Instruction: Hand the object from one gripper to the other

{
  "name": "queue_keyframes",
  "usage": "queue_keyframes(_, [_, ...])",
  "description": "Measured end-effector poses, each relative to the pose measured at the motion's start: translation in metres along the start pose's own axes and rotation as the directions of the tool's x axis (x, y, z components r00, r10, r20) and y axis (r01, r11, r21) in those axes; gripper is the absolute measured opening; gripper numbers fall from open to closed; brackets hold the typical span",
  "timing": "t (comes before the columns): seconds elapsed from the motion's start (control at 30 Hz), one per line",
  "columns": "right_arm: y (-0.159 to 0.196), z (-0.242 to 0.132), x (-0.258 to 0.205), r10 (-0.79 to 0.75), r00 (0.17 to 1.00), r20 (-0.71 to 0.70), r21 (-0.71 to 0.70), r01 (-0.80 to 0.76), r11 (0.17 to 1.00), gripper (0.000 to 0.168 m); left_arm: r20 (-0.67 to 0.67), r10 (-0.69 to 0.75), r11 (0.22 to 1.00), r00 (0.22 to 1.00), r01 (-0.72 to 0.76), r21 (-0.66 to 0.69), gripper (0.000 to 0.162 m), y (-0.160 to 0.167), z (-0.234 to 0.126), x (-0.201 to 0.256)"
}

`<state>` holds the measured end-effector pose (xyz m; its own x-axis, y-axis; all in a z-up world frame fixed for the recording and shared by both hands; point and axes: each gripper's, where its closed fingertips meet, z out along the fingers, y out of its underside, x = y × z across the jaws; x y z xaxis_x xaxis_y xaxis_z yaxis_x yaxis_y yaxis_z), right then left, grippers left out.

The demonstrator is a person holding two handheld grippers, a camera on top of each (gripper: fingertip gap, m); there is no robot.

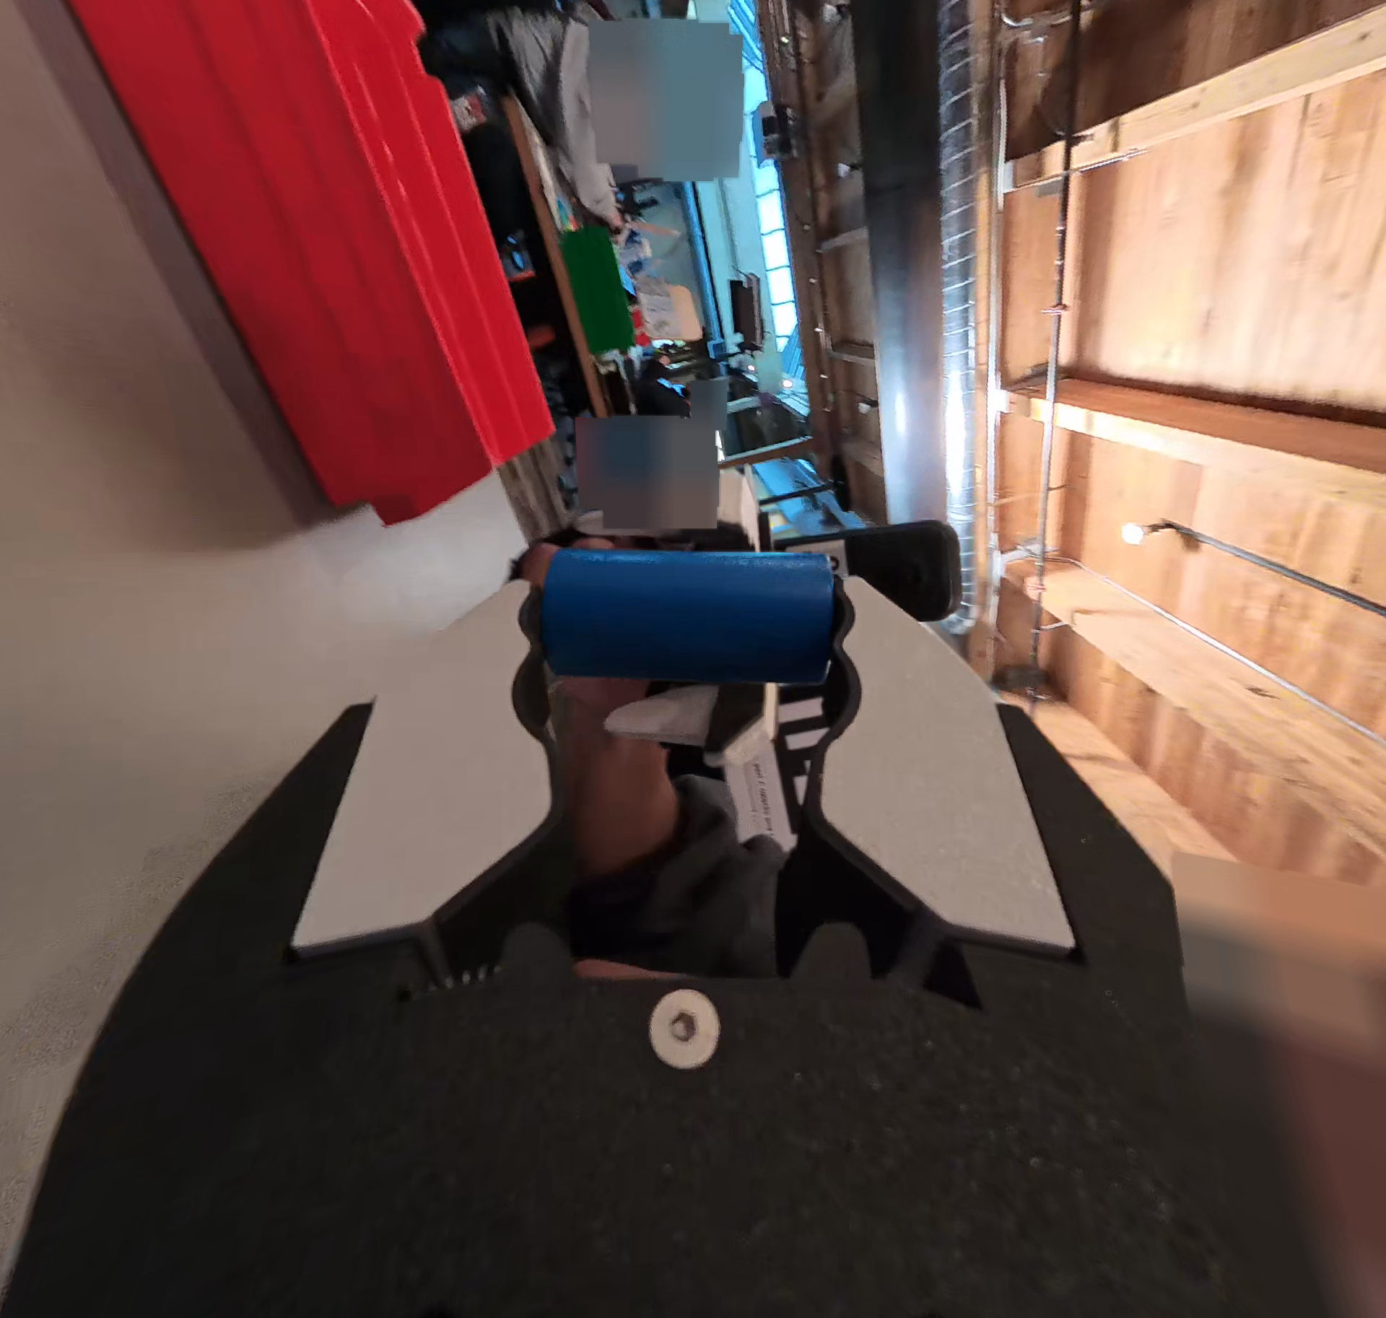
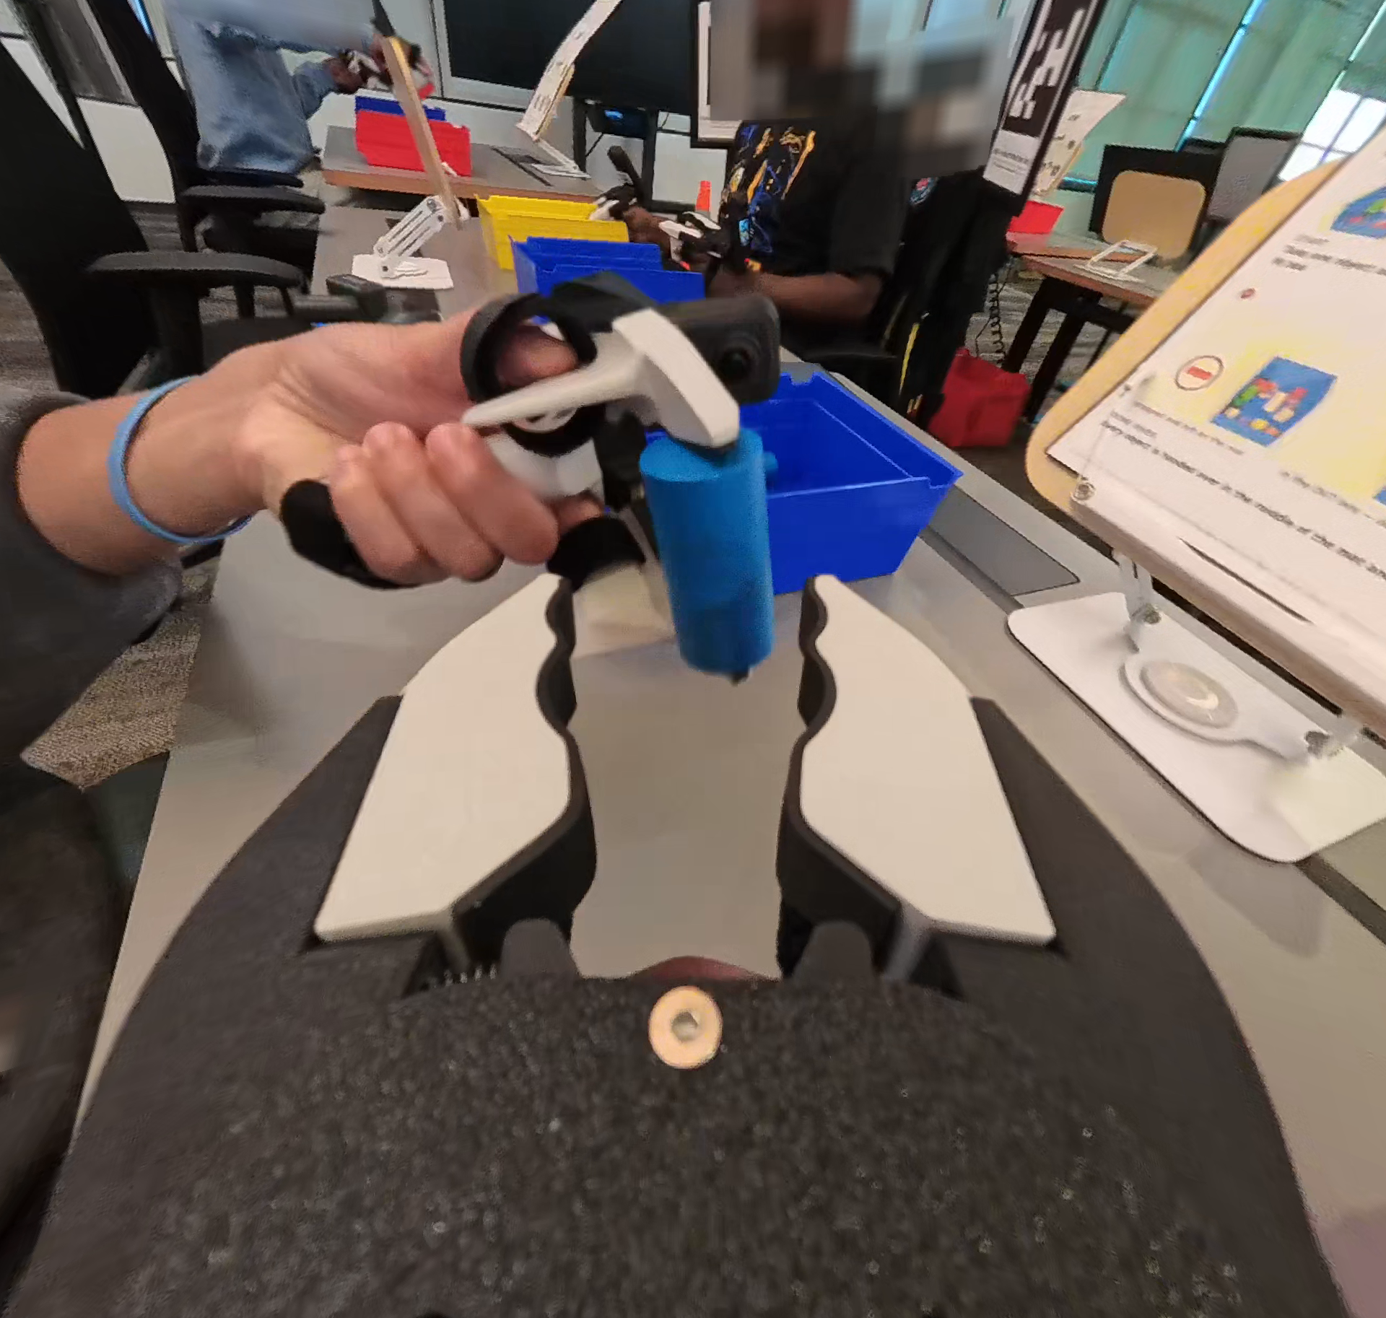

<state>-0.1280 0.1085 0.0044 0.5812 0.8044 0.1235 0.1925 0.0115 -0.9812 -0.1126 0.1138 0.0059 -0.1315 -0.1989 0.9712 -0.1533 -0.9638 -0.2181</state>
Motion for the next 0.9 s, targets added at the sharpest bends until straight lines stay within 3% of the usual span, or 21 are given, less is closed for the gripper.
queue_keyframes(0.07, [0.003, 0.008, -0.002, -0.007, 1.0, 0.007, -0.005, 0.007, 1.0, 0.057, -0.039, -0.02, 0.999, 0.999, 0.019, -0.025, 0.071, 0.009, 0.007, 0.004])
queue_keyframes(0.13, [0.005, 0.006, -0.002, -0.019, 1.0, -0.022, -0.002, 0.019, 1.0, 0.033, -0.07, -0.034, 0.998, 0.997, 0.031, -0.047, 0.071, 0.017, 0.011, 0.006])
queue_keyframes(0.23, [0.004, 0.0, -0.01, -0.064, 0.998, -0.018, 0.051, 0.065, 0.997, 0.032, -0.104, -0.023, 0.998, 0.994, 0.017, -0.055, 0.072, 0.026, 0.01, 0.009])
queue_keyframes(0.33, [0.009, -0.011, -0.005, -0.061, 0.998, -0.028, -0.002, 0.061, 0.998, 0.032, -0.105, 0.018, 1.0, 0.994, -0.02, -0.017, 0.088, 0.039, -0.007, 0.003])
queue_keyframes(0.43, [0.0, -0.04, 0.017, -0.043, 0.994, -0.096, 0.03, 0.046, 0.998, 0.032, -0.115, 0.018, 0.998, 0.993, -0.01, 0.063, 0.084, 0.065, -0.037, -0.021])
queue_keyframes(0.57, [-0.009, -0.11, 0.093, 0.075, 0.945, -0.318, 0.009, -0.076, 0.997, 0.032, -0.058, -0.04, 0.999, 0.998, 0.042, 0.026, 0.079, 0.123, -0.062, -0.065])
queue_keyframes(0.63, [0.006, -0.154, 0.136, 0.184, 0.862, -0.473, -0.037, -0.227, 0.973, 0.032, -0.004, -0.024, 0.999, 1.0, 0.024, -0.024, 0.079, 0.143, -0.065, -0.076])
queue_keyframes(0.7, [0.034, -0.202, 0.173, 0.246, 0.714, -0.656, -0.045, -0.362, 0.931, 0.032, 0.02, 0.025, 0.999, 0.999, -0.024, -0.046, 0.074, 0.147, -0.062, -0.075])
queue_keyframes(0.77, [0.075, -0.238, 0.194, 0.32, 0.557, -0.766, -0.039, -0.537, 0.843, 0.032, 0.018, 0.078, 0.993, 0.997, -0.076, -0.086, 0.07, 0.15, -0.058, -0.069])
queue_keyframes(0.9, [0.154, -0.267, 0.194, 0.314, 0.404, -0.859, -0.146, -0.782, 0.606, 0.033, 0.024, 0.1, 0.986, 0.995, -0.095, -0.134, 0.066, 0.16, -0.053, -0.07])
